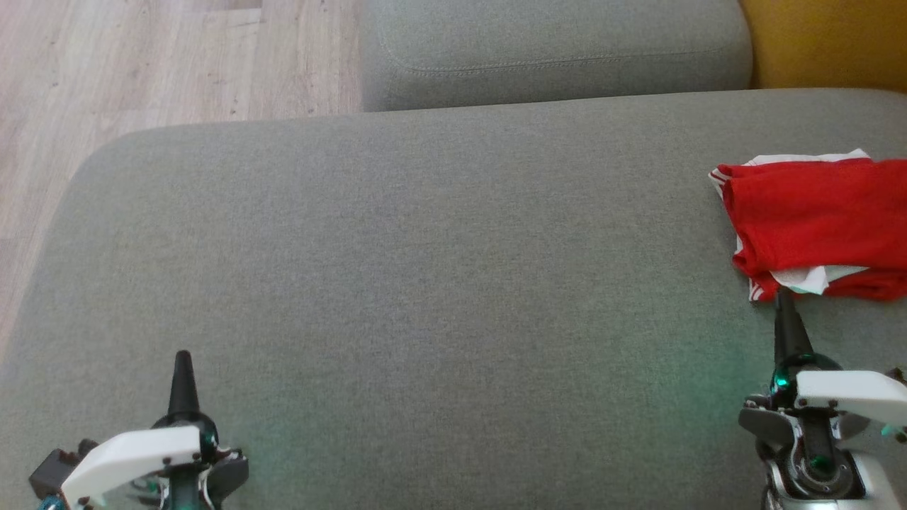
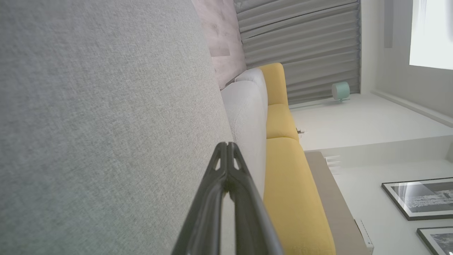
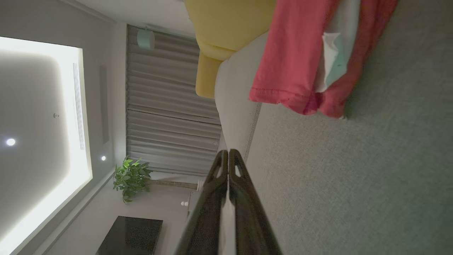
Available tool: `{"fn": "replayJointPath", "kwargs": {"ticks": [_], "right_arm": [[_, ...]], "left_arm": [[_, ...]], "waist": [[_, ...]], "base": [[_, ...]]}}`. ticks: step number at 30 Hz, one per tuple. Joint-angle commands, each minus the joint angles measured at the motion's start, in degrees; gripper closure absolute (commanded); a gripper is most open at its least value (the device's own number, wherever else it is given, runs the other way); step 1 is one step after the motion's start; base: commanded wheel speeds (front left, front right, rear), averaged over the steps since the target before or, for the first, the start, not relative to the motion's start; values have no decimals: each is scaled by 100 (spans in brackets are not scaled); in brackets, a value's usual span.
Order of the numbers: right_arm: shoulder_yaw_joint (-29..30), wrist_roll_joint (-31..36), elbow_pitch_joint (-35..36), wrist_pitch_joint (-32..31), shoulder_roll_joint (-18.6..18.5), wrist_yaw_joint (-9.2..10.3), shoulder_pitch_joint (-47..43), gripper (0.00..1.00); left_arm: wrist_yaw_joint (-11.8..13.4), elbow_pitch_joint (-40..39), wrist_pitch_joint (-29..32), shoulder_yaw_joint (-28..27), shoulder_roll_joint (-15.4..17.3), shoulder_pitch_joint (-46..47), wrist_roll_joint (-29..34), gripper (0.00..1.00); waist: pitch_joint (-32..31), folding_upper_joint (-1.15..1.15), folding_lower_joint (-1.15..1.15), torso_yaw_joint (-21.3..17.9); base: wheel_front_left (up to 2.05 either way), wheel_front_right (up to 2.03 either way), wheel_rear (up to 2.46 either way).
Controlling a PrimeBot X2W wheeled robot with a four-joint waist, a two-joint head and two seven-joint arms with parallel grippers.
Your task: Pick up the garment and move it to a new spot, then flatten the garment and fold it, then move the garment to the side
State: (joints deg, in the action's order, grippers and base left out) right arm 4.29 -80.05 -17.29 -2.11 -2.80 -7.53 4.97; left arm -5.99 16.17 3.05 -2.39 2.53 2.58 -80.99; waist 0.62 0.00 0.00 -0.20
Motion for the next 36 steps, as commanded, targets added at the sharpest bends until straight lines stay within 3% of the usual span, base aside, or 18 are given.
{"fn": "replayJointPath", "kwargs": {"ticks": [1,19,36], "right_arm": [[-73,-142,242,-37,-94,3,157,100],[109,-1286,331,-343,-90,4,112,100],[134,-1285,331,-366,-74,4,113,100]], "left_arm": [[-55,-206,36,-236,30,332,-108,100],[-148,-210,340,-411,34,361,-1102,100],[-149,-211,344,-413,34,361,-1118,100]], "waist": [[-2,0,0,1],[-44,0,0,20],[-44,0,0,20]], "base": [[0,0,0],[0,0,0],[0,0,0]]}}
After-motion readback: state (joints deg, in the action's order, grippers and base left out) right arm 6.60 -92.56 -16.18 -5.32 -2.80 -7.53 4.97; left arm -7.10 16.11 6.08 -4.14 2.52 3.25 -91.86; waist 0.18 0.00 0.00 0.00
